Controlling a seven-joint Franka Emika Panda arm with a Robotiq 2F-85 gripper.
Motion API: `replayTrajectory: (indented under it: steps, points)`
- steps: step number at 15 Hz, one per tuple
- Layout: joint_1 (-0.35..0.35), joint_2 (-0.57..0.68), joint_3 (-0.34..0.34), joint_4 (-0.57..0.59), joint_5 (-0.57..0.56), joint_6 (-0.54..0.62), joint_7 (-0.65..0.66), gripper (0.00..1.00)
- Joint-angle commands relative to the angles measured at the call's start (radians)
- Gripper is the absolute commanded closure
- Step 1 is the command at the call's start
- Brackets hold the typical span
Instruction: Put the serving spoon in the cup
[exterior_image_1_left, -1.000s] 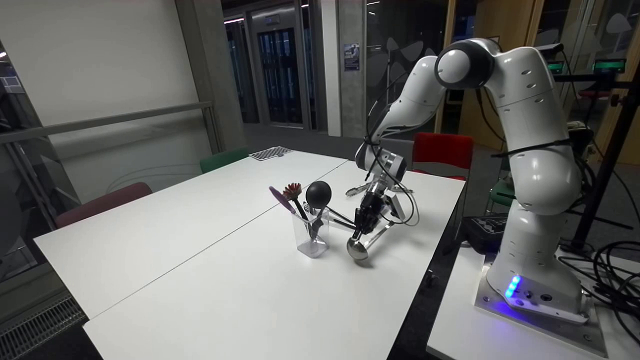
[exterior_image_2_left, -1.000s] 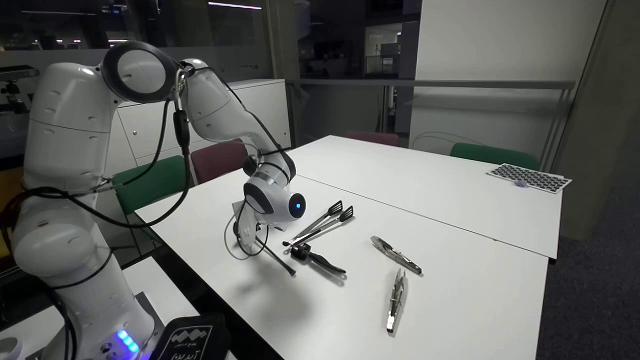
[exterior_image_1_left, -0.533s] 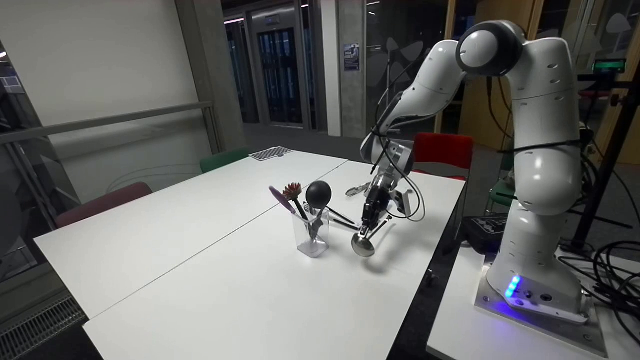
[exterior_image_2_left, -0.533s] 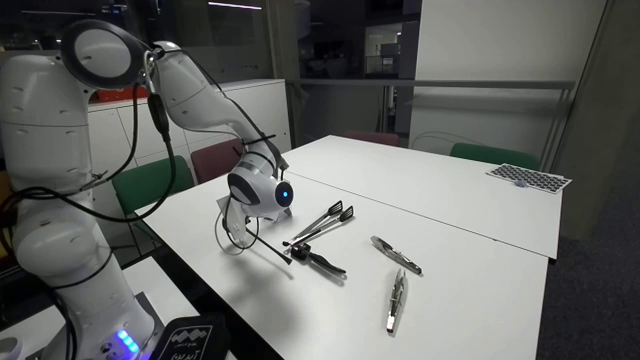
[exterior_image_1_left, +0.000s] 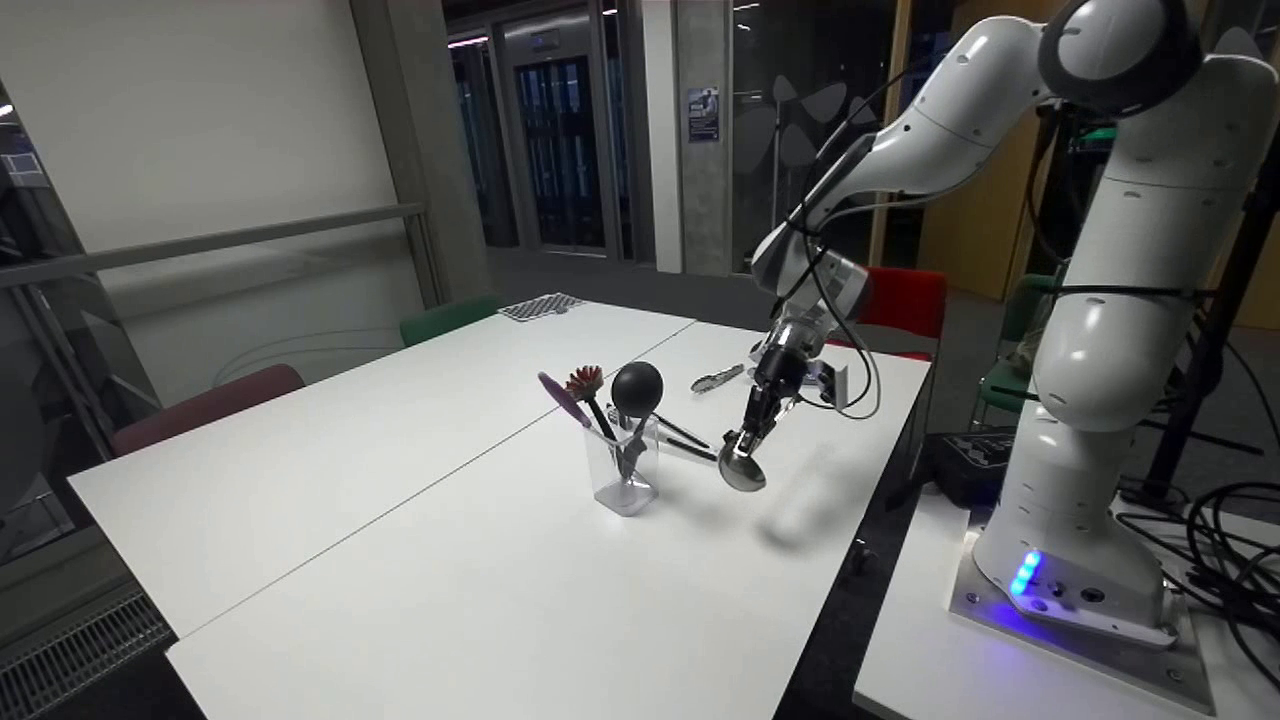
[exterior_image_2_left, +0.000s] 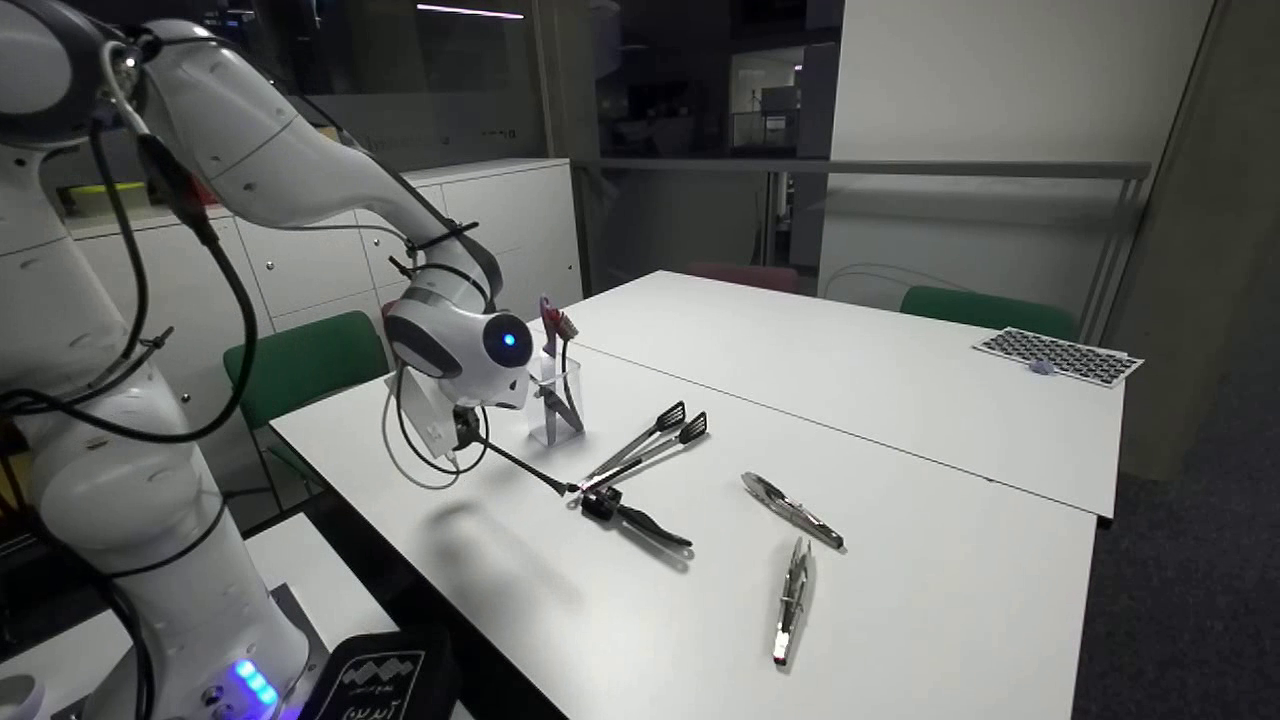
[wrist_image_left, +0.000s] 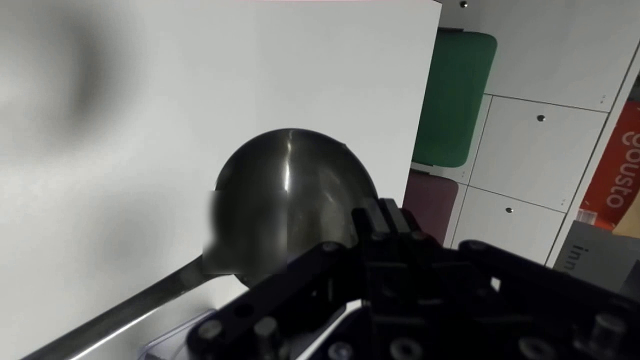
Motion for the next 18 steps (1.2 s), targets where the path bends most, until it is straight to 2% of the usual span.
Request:
replayTrajectory:
  steps: [1,2,3,6,8,9,10,14,16,18]
  points:
    - [0.022,-0.245,0.045,-0.147,0.028,0.138,0.083,1.00]
    - [0.031,-0.293,0.066,-0.172,0.033,0.188,0.115,1.00]
    - [0.037,-0.241,0.081,-0.084,0.016,0.220,0.163,1.00]
    - [0.064,-0.319,0.134,-0.083,-0.017,0.323,0.278,1.00]
    - [0.088,-0.364,0.160,-0.086,-0.065,0.345,0.323,1.00]
    - [0.103,-0.422,0.166,-0.125,-0.088,0.343,0.331,1.00]
    - [0.055,-0.397,0.225,-0.077,-0.105,0.310,0.325,1.00]
    - [0.039,-0.483,0.283,-0.085,-0.158,0.243,0.313,1.00]
    - [0.038,-0.521,0.273,-0.084,-0.186,0.145,0.280,1.00]
    - [0.031,-0.558,0.224,-0.083,-0.215,0.009,0.212,1.00]
